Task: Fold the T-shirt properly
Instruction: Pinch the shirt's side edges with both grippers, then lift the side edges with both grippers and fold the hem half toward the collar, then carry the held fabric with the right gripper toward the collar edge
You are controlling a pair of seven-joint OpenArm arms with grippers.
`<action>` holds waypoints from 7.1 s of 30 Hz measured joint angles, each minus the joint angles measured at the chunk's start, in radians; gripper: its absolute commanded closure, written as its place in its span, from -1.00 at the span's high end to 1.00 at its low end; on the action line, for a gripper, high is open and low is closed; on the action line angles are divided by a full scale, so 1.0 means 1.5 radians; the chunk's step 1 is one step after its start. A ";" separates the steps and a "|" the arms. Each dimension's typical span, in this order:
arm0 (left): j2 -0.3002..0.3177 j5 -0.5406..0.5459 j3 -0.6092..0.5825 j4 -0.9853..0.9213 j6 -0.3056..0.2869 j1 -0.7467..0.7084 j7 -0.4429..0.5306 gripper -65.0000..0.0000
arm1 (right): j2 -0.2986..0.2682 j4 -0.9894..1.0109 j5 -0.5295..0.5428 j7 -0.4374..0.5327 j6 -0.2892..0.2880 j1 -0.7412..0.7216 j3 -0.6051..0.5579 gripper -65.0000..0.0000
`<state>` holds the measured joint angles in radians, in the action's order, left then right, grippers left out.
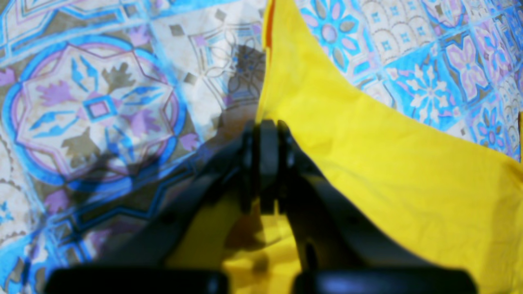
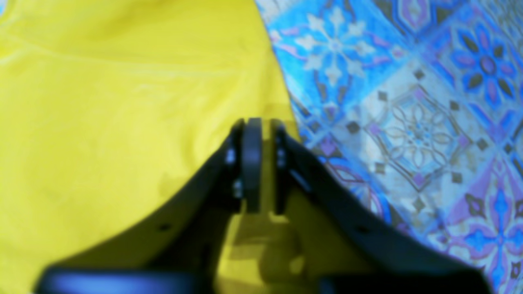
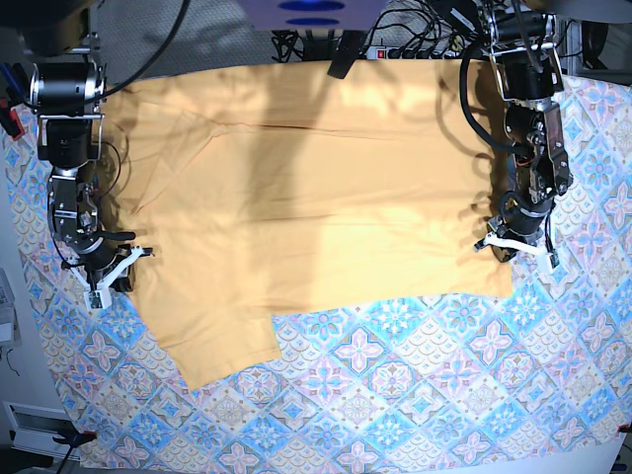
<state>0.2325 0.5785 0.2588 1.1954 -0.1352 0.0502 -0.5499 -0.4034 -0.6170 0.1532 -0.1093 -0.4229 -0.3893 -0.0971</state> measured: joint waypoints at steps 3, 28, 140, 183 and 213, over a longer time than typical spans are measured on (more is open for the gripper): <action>0.000 0.000 -0.001 0.000 -0.001 0.001 0.001 -1.00 | 0.005 0.037 -0.003 -0.001 -0.001 -0.030 0.000 -0.25; 0.000 0.001 -0.001 0.000 -0.001 -0.012 0.000 -1.00 | 0.017 0.271 -0.002 0.154 0.058 -0.112 -0.092 0.16; 0.000 0.003 -0.001 0.300 -0.001 -0.416 -0.002 -0.25 | -0.031 -0.419 0.000 -0.040 -0.024 0.382 0.226 -0.95; -0.026 0.004 0.000 0.330 -0.001 -0.408 0.001 -0.18 | -0.023 0.030 -0.005 -0.006 -0.012 -0.015 -0.091 0.08; -0.026 0.051 0.000 0.330 -0.001 -0.407 0.000 -0.18 | -0.023 -0.418 0.001 -0.159 -0.019 0.271 0.148 -1.00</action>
<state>0.1936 0.6556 0.2588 1.6909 -0.1360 -0.5606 -0.5499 -0.4381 -1.2446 0.1547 -0.3485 -0.4507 0.0177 0.1253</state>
